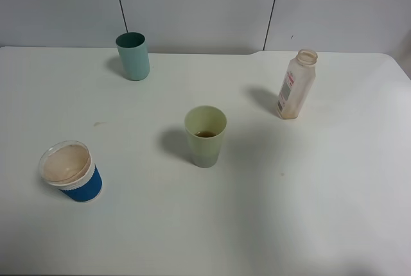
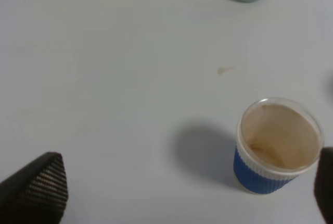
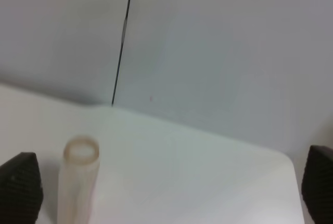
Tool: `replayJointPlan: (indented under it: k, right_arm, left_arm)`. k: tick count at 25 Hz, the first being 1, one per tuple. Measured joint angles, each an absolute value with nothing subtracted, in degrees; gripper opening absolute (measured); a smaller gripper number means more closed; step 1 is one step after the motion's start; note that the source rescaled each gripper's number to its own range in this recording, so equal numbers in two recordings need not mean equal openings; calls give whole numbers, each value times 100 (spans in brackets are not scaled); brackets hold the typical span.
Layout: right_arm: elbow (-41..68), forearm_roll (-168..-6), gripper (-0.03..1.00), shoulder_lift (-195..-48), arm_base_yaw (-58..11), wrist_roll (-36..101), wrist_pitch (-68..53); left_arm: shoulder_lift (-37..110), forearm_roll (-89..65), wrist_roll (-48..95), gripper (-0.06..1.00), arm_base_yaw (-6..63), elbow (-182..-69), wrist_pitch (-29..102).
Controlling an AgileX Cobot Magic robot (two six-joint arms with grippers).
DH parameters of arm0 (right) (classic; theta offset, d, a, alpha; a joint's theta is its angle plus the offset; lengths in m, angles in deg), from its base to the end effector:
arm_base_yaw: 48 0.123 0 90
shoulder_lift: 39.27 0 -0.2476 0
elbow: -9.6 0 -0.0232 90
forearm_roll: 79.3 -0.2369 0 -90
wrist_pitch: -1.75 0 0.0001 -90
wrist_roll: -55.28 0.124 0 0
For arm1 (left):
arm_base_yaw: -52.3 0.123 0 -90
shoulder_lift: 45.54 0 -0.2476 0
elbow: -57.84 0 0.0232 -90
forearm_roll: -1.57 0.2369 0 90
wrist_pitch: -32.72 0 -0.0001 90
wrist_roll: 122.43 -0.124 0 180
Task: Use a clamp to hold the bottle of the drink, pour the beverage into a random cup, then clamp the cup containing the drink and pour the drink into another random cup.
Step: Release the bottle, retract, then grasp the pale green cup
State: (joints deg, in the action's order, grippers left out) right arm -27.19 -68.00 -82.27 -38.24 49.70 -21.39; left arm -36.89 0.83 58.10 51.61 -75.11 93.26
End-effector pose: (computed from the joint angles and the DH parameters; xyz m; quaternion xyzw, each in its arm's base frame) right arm 0.1678 0.0192 0.3298 -0.1502 0.7652 -0.0640 0.6227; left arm 0.0490 -0.0020 0.2580 0.0015 0.8491 -0.0121 0.5280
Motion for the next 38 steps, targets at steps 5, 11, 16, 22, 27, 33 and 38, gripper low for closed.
replayJointPlan:
  k: [5,11,16,22,27,33,38]
  right_arm:
    - [-2719,-7316,100,-7640,-3824,4507,-3171]
    - [-2719,-7777,100,-7244,-3824,4507,-3778]
    - [-2719,-7872,100,-6844,-3824,4618,-4483]
    - [-2719,-8036,100,-6235,-3824,5024,-5223]
    - [-2719,-8315,100,-5558,-3824,5013,-6103]
    - [-2719,-8413,100,-5001,-3824,5026,-6753]
    - [-2719,-8264,100,-4806,-3824,5082,-6833]
  left_arm:
    - [-3689,83,5810,87,5161,-7511,9326]
    - [-3689,83,5810,87,5161,-7511,9326]
    - [-3689,83,5810,87,5161,-7511,9326]
    - [-3689,83,5810,87,5161,-7511,9326]
    - [-3689,83,5810,87,5161,-7511,9326]
    - [-3689,83,5810,87,5161,-7511,9326]
    - [-3689,83,5810,87,5161,-7511,9326]
